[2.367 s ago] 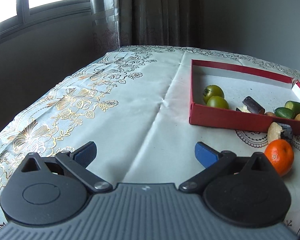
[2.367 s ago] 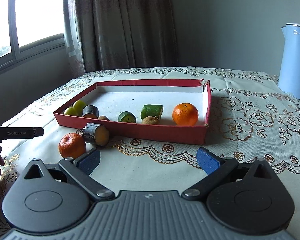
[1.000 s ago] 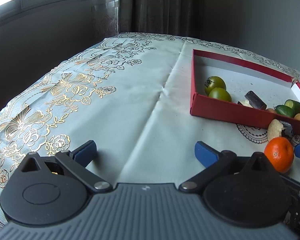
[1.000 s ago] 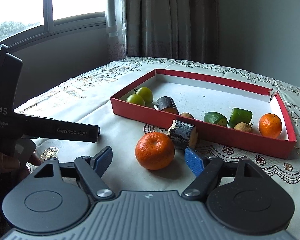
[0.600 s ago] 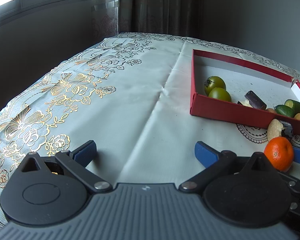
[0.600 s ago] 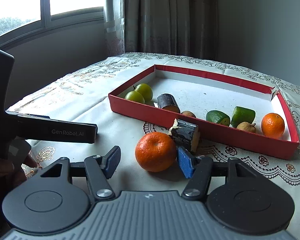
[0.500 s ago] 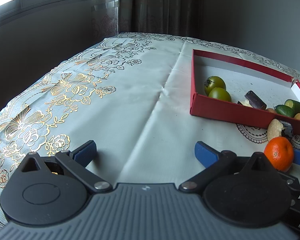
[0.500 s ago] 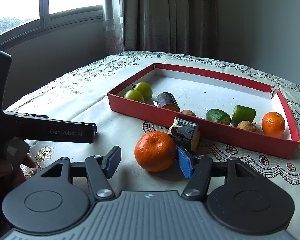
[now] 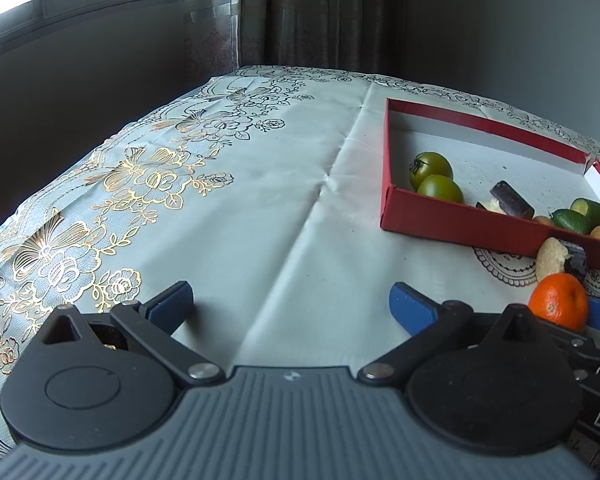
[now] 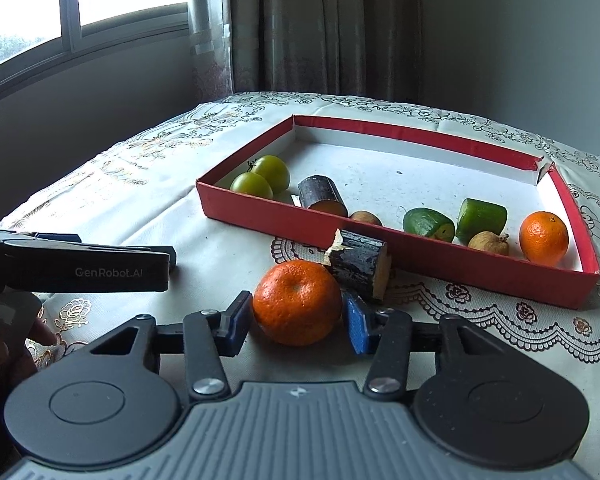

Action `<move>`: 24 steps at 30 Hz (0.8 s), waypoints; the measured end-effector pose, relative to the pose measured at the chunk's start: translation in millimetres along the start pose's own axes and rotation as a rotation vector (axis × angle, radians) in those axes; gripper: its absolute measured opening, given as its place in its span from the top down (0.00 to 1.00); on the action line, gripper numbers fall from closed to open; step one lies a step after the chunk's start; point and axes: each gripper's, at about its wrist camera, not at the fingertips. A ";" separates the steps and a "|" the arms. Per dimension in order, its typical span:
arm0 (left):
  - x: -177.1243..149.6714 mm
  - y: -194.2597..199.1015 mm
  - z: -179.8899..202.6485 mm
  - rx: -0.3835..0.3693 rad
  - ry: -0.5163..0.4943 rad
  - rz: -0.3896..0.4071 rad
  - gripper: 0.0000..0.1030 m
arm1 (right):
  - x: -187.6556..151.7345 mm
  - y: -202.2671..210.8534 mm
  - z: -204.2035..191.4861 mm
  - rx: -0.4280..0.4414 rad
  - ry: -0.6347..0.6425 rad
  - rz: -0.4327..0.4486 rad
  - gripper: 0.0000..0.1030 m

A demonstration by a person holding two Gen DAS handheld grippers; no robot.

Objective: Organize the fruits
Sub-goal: 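Move the right gripper to the orange and close on it, then carry the orange into the tray and open the right gripper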

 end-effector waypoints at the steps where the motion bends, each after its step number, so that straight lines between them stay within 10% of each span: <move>1: 0.0 0.1 0.1 0.001 0.000 0.000 0.00 | -0.2 0.2 0.1 0.001 0.000 0.001 0.57; 24: 0.1 1.5 -0.2 0.008 -0.004 0.003 0.00 | -14.8 35.3 33.0 0.050 -0.053 0.056 0.58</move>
Point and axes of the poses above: each gripper's, at about its wrist camera, not at the fingertips, and y roughly against the way its jaws point, z to its right, x to its top, and after that the axes turned 8 degrees about -y, right-handed
